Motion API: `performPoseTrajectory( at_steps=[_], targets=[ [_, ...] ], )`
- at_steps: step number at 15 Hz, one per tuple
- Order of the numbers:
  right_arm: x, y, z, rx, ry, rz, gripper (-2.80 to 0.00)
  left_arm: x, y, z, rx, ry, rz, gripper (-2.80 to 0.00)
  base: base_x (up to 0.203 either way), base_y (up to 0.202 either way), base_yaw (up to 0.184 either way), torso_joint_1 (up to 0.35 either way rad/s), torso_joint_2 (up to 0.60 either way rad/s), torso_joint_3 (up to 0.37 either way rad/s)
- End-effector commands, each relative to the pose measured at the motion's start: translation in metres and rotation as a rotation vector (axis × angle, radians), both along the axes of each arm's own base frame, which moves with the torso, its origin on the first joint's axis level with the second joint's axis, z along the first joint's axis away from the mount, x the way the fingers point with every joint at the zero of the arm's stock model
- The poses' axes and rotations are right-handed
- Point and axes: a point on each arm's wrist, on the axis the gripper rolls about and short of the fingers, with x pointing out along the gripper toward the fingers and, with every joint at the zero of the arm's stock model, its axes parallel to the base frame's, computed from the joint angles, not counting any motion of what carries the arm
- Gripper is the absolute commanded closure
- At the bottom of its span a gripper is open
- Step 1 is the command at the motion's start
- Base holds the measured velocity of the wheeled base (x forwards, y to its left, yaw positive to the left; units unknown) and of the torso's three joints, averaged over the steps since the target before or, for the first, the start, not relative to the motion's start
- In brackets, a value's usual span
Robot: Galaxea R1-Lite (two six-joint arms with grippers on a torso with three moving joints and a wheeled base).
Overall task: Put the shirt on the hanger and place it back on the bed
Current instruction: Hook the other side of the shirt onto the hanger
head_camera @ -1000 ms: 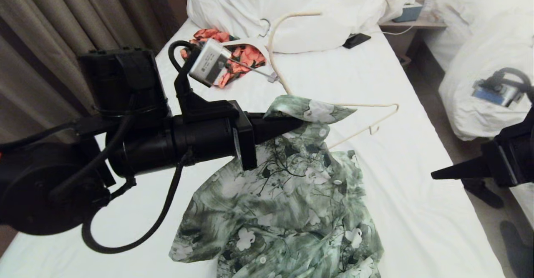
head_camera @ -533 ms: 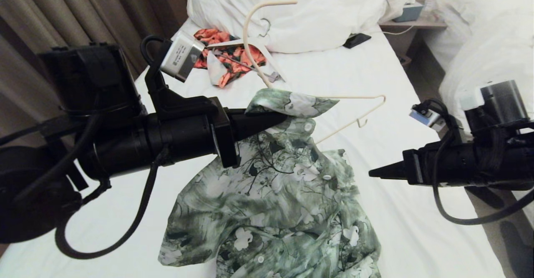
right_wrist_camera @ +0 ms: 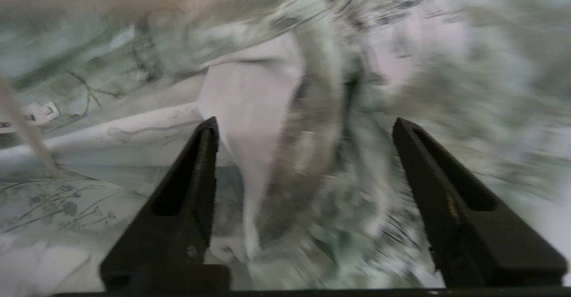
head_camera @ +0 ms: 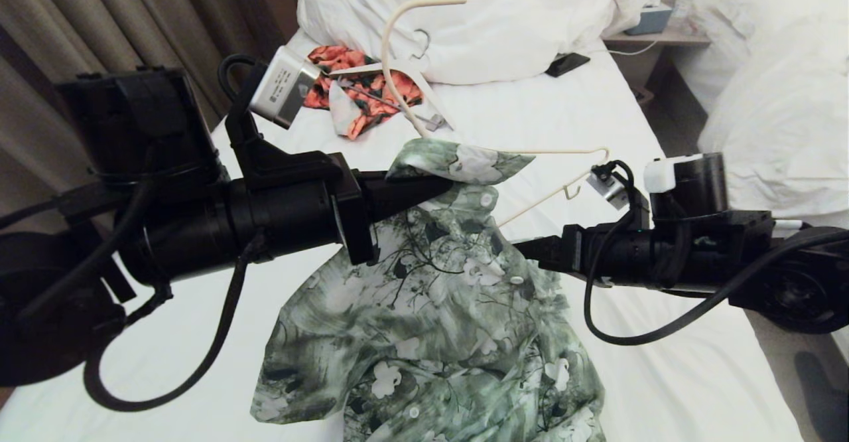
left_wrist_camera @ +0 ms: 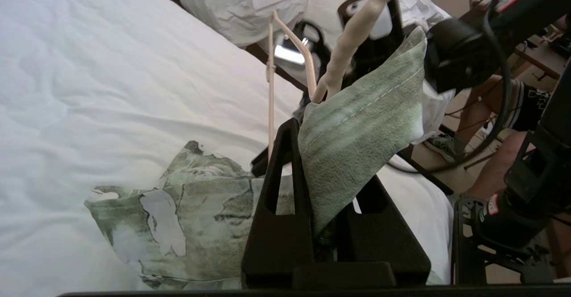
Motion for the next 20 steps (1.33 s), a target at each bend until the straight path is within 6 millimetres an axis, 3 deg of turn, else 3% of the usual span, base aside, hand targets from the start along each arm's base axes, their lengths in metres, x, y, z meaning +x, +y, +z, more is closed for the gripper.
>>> performPoseTrajectory(
  at_steps=[1,3,4,9,15,20],
  targets=[
    [0.007,0.015,-0.019,-0.013,0.040,0.026,-2.80,0.000,0.002,0.002,-0.006,-0.007,0.002,0.00,0.000,0.000,0.000,0.000,0.00,0.000],
    [0.012,0.027,-0.028,-0.036,0.036,0.003,-2.80,0.000,0.005,0.005,-0.012,-0.017,0.009,0.00,0.000,0.000,0.000,0.000,0.00,0.000],
    [0.015,0.032,-0.029,-0.044,0.030,-0.010,0.00,0.000,0.005,0.006,-0.014,-0.019,0.011,0.00,0.000,0.000,0.000,0.000,0.00,0.000],
    [0.022,0.031,-0.021,-0.024,0.012,-0.054,0.00,0.001,0.011,0.007,-0.015,-0.019,0.030,0.00,0.000,0.000,0.000,0.000,0.00,0.000],
    [0.041,-0.017,-0.001,0.060,0.016,-0.231,0.00,0.000,0.018,-0.009,0.013,0.026,0.050,0.00,0.000,0.000,0.000,0.000,0.00,0.000],
    [0.043,-0.028,-0.002,0.053,0.019,-0.262,0.00,0.003,0.023,-0.034,0.056,0.109,0.075,0.00,0.000,0.000,0.000,0.000,0.00,0.000]
  ],
)
